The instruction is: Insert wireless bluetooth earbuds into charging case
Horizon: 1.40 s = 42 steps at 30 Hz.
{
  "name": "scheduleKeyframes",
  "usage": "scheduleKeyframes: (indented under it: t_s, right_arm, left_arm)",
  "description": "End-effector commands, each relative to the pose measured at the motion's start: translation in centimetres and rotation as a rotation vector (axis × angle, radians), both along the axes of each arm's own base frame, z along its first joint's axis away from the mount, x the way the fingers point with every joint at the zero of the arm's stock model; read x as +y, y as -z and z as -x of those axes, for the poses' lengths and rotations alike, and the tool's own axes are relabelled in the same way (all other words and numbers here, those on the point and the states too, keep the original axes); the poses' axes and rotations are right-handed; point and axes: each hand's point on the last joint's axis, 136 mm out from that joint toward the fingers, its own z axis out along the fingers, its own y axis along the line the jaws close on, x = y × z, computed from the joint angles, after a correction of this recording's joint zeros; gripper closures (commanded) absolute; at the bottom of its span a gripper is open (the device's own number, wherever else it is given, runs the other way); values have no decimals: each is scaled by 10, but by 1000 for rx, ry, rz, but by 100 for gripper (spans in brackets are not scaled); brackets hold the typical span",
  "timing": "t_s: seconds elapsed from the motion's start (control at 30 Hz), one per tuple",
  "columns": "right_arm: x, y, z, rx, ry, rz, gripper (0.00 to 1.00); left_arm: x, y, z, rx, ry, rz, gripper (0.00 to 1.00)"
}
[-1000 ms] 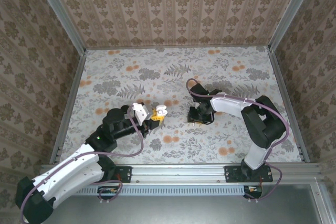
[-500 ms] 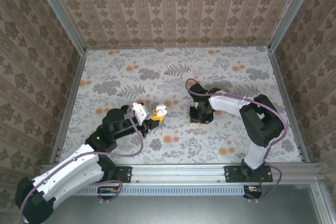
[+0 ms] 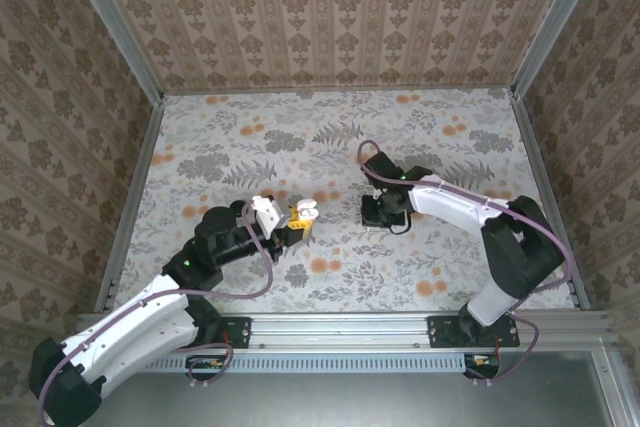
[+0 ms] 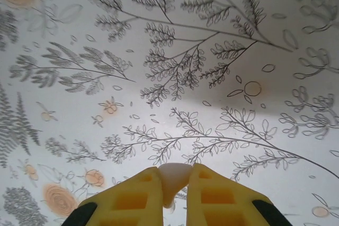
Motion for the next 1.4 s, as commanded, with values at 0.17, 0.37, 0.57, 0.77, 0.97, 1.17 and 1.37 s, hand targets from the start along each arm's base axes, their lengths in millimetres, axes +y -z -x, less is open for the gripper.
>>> scheduleKeyframes:
  t_s: [0.17,0.37,0.57,0.77,0.97,1.17,1.37]
  right_arm:
    - [-9,-55,-1,-190,59,-12,89]
    - [-10,-135,-2,-439,85,-60,92]
    - [-1,-194,1,-617,92,-141,93]
    - [21,-232,4,-724,71,-243,94]
    - [50,-255,10,-792,32,-322,94]
    - [80,-260,17,-798,-17,-367,94]
    - [97,-249,20,-771,-47,-357,94]
  left_arm:
    - [-5,-12,-3,-44,0,43,100]
    - [-15,-18,-13,-72,-9,53,100]
    - [-25,-27,-23,-108,-38,69,100]
    - [-29,-35,-30,-144,-81,95,100]
    - [-31,-38,-31,-152,-87,104,100]
    - [-33,-39,-30,-148,-82,114,100]
    - [-33,-42,-29,-150,-80,121,100]
